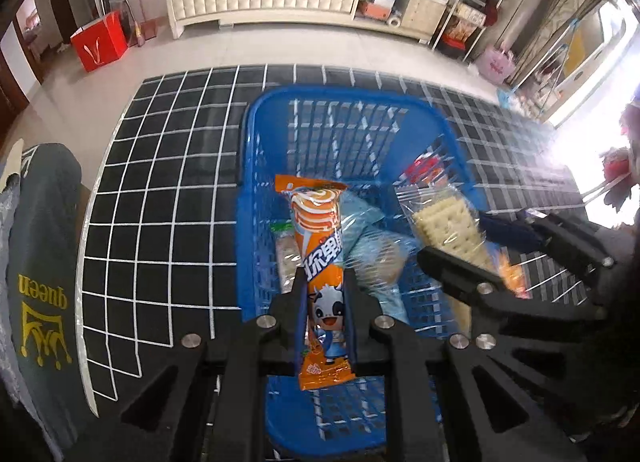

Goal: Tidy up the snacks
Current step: 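Carry the cracker pack and orange stick snack over the blue basket with both tools, then open both tools to drop the cracker pack and stick snack into the basket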

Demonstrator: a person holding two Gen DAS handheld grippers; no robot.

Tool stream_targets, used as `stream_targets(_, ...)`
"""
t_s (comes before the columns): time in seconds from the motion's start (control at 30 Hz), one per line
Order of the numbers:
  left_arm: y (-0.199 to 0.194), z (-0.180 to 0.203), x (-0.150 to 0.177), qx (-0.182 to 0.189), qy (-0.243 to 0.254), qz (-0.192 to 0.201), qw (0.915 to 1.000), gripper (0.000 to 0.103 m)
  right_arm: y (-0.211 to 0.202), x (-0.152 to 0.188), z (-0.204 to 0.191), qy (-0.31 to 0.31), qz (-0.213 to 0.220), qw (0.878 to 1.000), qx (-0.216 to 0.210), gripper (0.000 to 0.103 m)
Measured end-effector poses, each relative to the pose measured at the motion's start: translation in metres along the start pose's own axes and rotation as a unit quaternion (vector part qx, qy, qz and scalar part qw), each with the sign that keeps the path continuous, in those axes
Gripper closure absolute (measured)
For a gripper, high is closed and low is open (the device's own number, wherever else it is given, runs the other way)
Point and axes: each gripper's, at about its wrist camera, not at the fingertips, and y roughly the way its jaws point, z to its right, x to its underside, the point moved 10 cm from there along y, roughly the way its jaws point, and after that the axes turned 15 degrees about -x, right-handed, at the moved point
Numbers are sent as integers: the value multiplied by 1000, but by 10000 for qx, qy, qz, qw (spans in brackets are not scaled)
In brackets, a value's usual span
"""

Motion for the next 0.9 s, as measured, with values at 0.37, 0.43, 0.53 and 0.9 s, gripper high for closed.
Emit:
stream_targets(0.37,15,4,8,73,110,-103,9999,89,13,-1,1,13,-143,9999,-63,54)
stream_targets(0.43,13,1,8,119,38,-125,9998,87,12,-1,-2,24,-130,9998,-114,54)
stream_targets(0.53,12,-3,6,127,-26,-138,9998,84,12,-2,-1,195,-135,9996,-167,52)
stream_targets(0.9,-31,-6,7,-103,-142,92,9998,57,-37,1,12,560,338,9975,-257,23)
